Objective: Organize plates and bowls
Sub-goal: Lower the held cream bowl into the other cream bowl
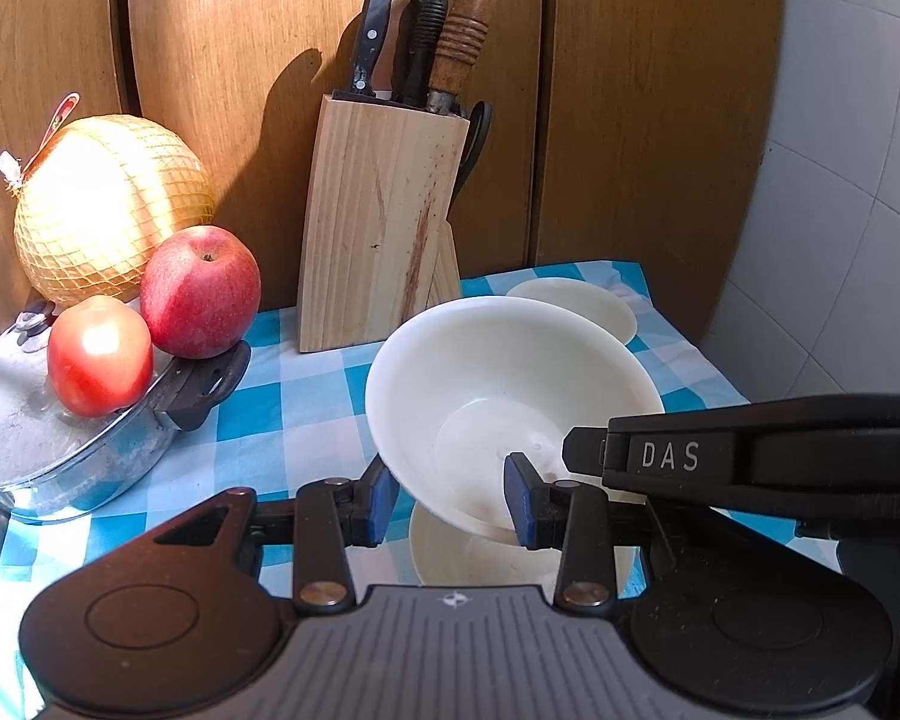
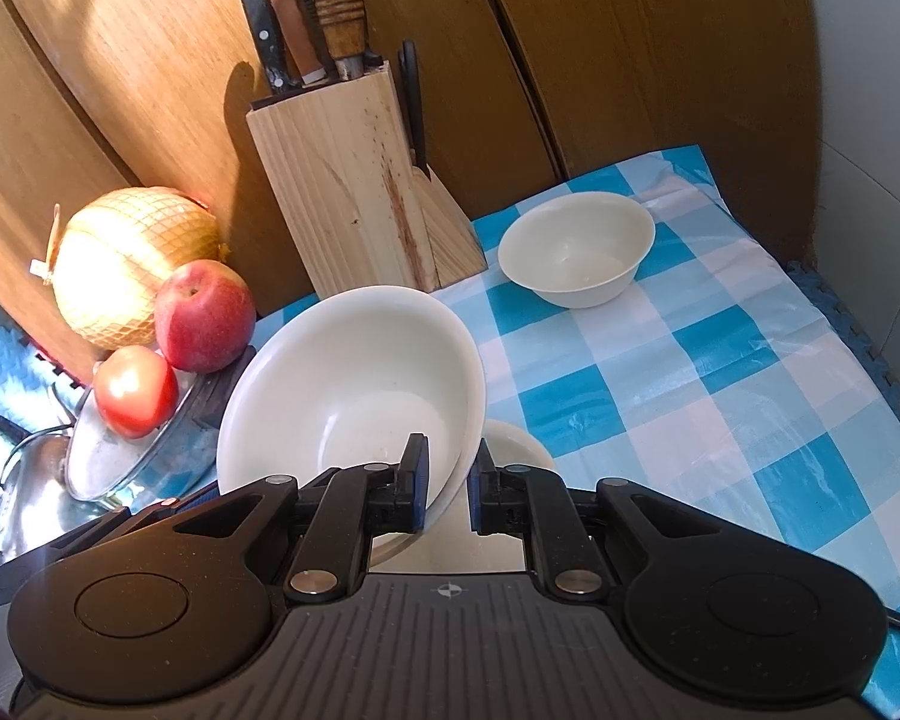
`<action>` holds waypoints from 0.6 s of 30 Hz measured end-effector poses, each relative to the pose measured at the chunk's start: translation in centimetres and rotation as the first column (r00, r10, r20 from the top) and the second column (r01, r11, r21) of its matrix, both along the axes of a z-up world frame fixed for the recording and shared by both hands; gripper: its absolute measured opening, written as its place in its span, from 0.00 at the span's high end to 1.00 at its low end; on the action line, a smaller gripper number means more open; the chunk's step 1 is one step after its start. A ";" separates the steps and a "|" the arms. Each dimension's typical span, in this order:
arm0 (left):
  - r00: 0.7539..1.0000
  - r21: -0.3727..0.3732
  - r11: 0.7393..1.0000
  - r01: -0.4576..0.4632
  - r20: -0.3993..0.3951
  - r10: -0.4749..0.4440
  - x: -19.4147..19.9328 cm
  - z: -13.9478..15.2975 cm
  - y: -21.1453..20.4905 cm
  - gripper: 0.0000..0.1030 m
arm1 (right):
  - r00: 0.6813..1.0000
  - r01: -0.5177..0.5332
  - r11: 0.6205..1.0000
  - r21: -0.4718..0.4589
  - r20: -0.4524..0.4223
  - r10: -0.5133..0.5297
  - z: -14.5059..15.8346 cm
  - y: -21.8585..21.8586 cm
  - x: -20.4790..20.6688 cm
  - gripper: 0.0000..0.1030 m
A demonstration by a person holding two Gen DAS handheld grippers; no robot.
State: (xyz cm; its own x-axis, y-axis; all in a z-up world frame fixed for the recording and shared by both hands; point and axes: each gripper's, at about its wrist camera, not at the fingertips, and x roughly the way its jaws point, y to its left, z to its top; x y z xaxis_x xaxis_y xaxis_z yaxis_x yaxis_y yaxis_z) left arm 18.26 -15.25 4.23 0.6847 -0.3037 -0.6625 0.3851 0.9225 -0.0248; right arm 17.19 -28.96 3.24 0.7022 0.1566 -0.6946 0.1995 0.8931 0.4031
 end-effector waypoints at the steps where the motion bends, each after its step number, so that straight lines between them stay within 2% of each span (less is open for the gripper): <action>1: 1.000 0.000 1.000 0.001 0.000 -0.001 -0.1 0.0 0.0 0.70 | 1.000 0.000 1.000 0.000 0.000 0.000 0.0 0.0 -0.1 0.82; 18: 1.000 0.016 1.000 0.011 -0.028 -0.011 -1.0 -0.4 -0.2 0.69 | 1.000 -0.002 1.000 -0.018 -0.027 0.001 -0.4 0.2 -1.2 0.81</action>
